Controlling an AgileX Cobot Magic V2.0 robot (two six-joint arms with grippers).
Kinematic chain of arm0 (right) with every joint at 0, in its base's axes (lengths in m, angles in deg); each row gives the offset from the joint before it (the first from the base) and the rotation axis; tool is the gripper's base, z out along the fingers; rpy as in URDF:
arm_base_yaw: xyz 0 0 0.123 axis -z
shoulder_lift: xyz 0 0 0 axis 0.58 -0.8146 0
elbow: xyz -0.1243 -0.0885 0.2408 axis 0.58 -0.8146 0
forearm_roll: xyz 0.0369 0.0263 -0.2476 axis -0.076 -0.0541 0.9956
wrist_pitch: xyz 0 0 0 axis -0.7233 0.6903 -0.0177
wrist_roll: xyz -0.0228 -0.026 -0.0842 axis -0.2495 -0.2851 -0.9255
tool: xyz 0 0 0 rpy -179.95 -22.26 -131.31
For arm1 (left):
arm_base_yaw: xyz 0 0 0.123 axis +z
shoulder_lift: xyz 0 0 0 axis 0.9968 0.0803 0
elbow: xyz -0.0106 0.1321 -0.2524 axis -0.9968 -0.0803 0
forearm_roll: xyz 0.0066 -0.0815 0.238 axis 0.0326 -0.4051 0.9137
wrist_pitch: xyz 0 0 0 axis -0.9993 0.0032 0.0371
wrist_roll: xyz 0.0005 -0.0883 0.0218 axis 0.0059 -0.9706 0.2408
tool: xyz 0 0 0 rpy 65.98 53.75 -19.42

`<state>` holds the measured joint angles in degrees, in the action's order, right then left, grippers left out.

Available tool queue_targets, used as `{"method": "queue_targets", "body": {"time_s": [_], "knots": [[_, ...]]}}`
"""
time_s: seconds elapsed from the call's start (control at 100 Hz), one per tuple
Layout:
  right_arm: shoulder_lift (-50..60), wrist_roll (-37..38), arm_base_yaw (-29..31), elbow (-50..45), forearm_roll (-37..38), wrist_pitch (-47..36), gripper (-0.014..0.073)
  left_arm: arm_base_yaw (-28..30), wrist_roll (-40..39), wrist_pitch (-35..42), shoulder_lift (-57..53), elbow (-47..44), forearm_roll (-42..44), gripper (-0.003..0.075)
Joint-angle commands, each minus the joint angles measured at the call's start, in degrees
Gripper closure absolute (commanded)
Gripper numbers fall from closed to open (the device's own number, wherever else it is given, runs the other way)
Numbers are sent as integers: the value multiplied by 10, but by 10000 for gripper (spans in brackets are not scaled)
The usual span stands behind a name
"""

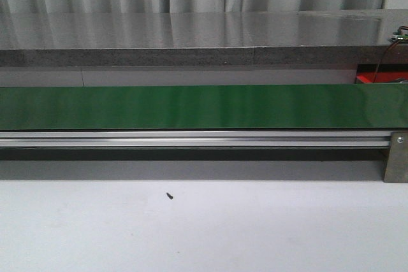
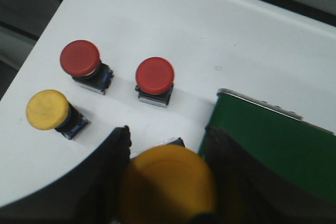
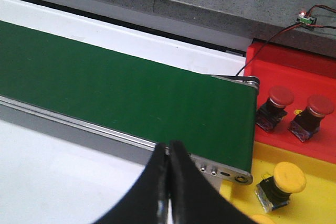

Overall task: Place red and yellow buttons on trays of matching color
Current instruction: 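Set the yellow button on the conveyor start and open the left gripper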

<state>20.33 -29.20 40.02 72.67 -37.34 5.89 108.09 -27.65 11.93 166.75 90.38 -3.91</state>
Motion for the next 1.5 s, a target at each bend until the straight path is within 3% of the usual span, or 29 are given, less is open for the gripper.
{"method": "queue_targets", "body": {"time_s": [0.0, 0.4, 0.77, 1.27, 1.37, 1.49], "knots": [[0, -3, -2, 14, -17, -39, 711, -23, 3, 6, -41, 18, -6, 677], [0, -3, -2, 14, -17, -39, 711, -113, 14, -6, -41, -7, -6, 677], [0, -3, -2, 14, -17, -38, 711, -113, 15, 52, -41, -53, -2, 677], [0, -3, -2, 14, -17, -38, 711, -113, 15, 42, 6, -53, -9, 672], [0, -3, -2, 14, -17, -38, 711, -113, 17, 41, 6, -53, -13, 611], [0, -3, -2, 14, -17, -38, 711, -113, 29, 39, 6, -53, -24, 398]]}}
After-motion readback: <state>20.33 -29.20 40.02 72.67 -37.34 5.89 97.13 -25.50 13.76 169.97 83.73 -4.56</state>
